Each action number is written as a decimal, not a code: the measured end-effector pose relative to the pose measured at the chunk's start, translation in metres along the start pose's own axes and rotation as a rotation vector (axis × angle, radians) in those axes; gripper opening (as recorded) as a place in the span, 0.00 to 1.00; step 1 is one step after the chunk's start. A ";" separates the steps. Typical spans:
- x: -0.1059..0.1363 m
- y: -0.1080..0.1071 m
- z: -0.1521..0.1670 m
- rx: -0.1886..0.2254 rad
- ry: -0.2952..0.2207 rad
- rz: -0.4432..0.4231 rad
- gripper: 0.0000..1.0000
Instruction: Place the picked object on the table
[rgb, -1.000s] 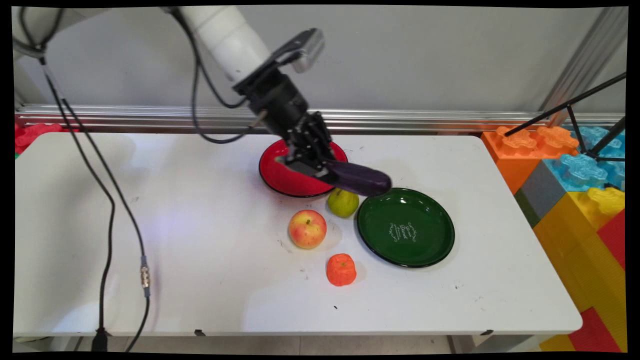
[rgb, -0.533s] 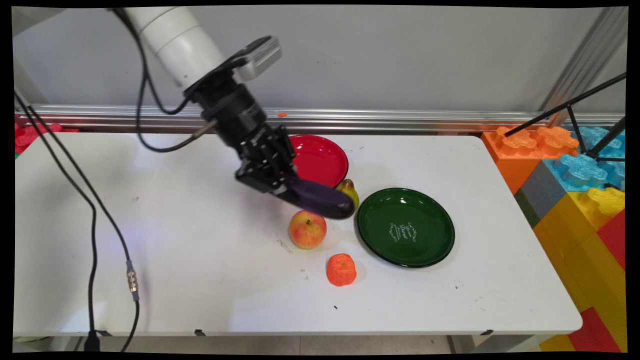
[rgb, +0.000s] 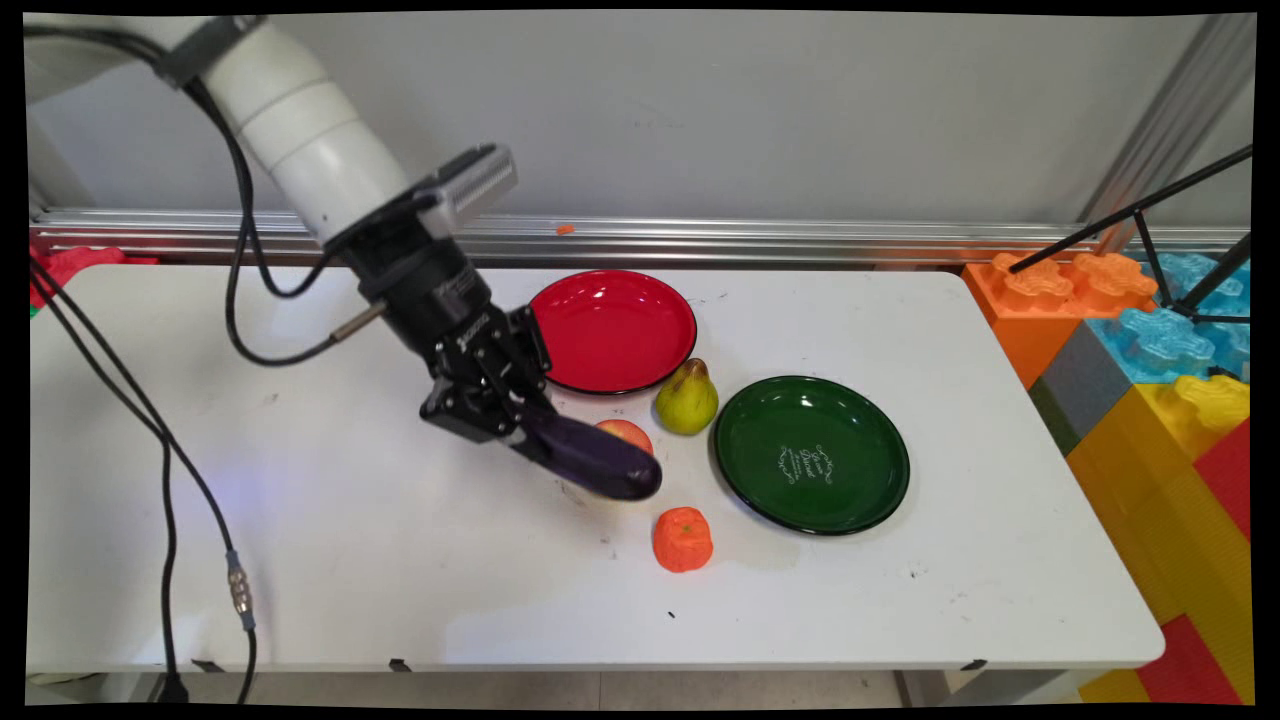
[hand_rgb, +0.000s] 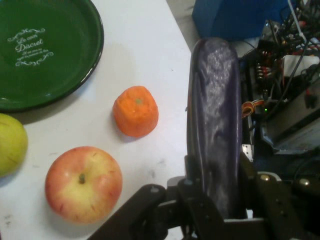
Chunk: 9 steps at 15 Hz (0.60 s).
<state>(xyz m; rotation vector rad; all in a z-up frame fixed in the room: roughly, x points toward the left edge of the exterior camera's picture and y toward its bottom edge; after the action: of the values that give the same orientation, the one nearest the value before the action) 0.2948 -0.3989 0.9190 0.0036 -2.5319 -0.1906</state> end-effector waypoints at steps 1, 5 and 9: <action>-0.006 0.001 0.007 -0.002 -0.003 0.005 0.00; -0.023 0.002 0.031 -0.013 -0.013 0.023 0.00; -0.041 0.002 0.054 -0.029 -0.021 0.045 0.00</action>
<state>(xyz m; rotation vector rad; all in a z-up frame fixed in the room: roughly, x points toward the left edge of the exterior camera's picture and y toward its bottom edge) 0.2979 -0.3874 0.8521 -0.0673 -2.5478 -0.2102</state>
